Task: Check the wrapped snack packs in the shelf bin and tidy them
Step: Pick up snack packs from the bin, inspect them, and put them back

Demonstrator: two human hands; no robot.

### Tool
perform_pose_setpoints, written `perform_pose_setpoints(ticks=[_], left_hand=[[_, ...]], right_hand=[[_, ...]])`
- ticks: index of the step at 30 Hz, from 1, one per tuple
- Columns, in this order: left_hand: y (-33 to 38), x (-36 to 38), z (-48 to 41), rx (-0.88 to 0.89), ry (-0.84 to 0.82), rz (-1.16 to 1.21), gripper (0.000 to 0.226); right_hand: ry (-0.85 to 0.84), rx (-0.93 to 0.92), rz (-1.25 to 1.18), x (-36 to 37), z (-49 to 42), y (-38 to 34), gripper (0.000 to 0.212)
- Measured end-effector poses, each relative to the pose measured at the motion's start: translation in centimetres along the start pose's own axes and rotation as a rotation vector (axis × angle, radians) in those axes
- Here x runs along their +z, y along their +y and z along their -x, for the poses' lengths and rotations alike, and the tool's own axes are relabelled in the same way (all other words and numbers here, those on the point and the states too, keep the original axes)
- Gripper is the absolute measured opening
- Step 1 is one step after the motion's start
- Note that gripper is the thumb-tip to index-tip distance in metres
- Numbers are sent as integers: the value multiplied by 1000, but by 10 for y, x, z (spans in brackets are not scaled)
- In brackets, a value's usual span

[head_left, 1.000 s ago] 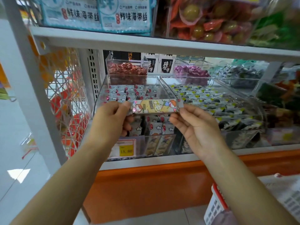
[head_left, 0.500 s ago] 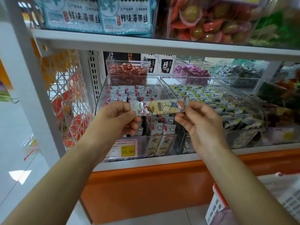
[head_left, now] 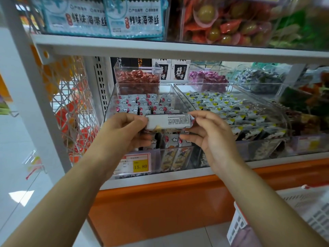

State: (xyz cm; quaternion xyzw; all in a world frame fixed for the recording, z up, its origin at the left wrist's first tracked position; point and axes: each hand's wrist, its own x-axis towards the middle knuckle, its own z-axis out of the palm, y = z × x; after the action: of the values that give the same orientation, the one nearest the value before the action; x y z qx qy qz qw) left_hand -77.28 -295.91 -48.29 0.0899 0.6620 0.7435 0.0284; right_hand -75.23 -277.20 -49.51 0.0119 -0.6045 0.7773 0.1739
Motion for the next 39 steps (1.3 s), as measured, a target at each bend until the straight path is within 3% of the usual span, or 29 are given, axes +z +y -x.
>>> perform_pose_setpoints(ticks=[6, 16, 20, 23, 27, 39], left_hand=[[-1, -1, -2, 6, -42, -59, 19], [1, 0, 3, 52, -117, -173, 20], [3, 4, 5, 58, -121, -208, 14], [3, 6, 7, 90, -98, -305, 34], [1, 8, 7, 129, -46, -411, 11], [7, -8, 2, 96, -96, -498, 28]], right_hand=[[-52, -6, 99, 1, 0, 1, 14], [24, -68, 207, -3, -1, 2, 22], [61, -173, 373, -2, 0, 0, 16], [31, -252, 457, -1, 3, 0, 14], [-31, -310, 530, 0, 4, 1, 13], [-90, -300, 495, 1, 1, 1, 13]])
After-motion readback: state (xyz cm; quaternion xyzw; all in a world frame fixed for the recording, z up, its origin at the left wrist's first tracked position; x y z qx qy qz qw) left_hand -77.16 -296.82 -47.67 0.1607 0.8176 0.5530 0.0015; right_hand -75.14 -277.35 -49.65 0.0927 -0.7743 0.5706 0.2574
